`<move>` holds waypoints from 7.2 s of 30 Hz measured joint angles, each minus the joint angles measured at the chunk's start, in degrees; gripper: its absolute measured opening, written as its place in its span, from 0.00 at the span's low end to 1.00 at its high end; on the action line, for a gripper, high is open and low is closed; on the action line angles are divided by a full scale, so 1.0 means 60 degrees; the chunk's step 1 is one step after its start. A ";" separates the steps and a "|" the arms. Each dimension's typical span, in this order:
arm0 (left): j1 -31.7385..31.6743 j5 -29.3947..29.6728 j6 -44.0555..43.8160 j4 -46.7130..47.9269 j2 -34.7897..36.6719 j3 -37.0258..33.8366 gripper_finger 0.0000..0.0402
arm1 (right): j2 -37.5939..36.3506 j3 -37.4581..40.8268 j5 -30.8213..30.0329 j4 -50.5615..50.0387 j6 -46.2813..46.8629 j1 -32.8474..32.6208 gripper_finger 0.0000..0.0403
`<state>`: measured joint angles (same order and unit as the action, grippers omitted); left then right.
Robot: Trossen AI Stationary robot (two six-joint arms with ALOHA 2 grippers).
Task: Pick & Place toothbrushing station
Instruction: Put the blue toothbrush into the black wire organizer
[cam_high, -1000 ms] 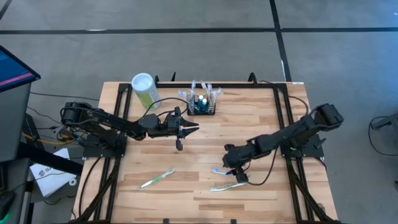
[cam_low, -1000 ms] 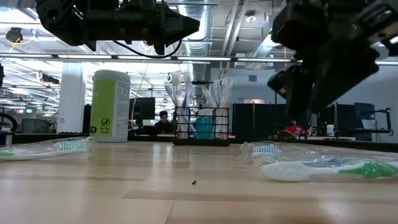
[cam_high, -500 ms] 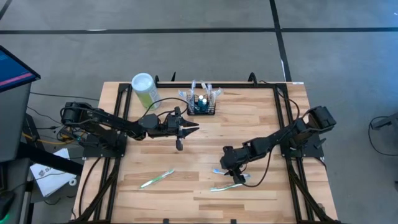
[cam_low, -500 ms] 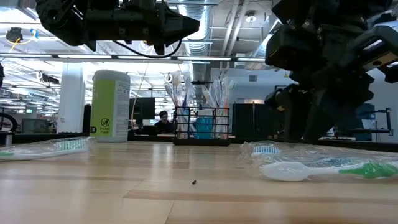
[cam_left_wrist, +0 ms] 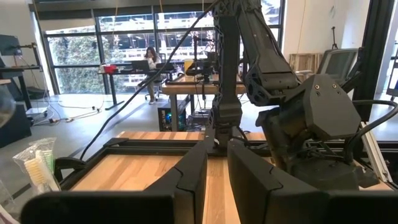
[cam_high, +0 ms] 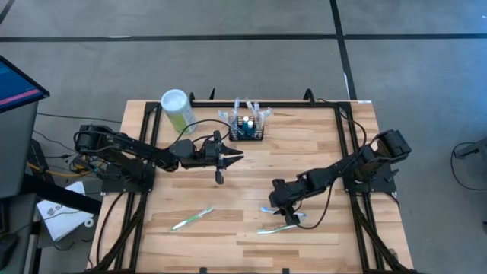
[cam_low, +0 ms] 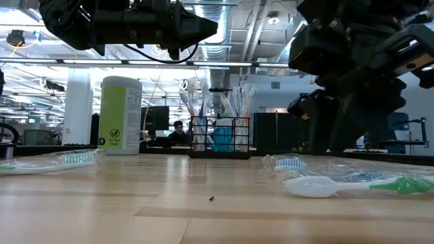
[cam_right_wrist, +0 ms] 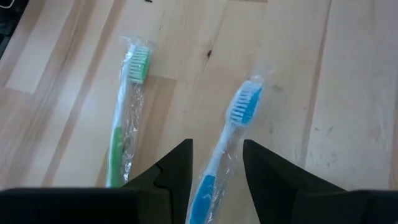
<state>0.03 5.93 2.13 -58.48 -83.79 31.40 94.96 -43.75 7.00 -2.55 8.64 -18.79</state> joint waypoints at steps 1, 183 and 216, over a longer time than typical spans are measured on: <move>0.0003 0.0003 0.0000 0.0000 0.0000 0.0000 0.14 | 0.0000 0.0000 -0.0003 0.0004 0.0000 0.0000 0.33; -0.0022 0.0175 0.1553 -0.1686 -0.0004 0.0331 0.34 | -0.1563 -0.1410 0.3781 0.7437 -0.1512 0.5071 0.00; -0.0459 -0.0458 0.0820 -0.1748 -0.0803 0.1027 0.18 | -0.1565 -0.1402 0.3501 0.6958 -0.1710 0.5071 0.00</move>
<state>-2.72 3.19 7.05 -68.97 -88.61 37.56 85.57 -52.16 28.00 39.20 -1.61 11.64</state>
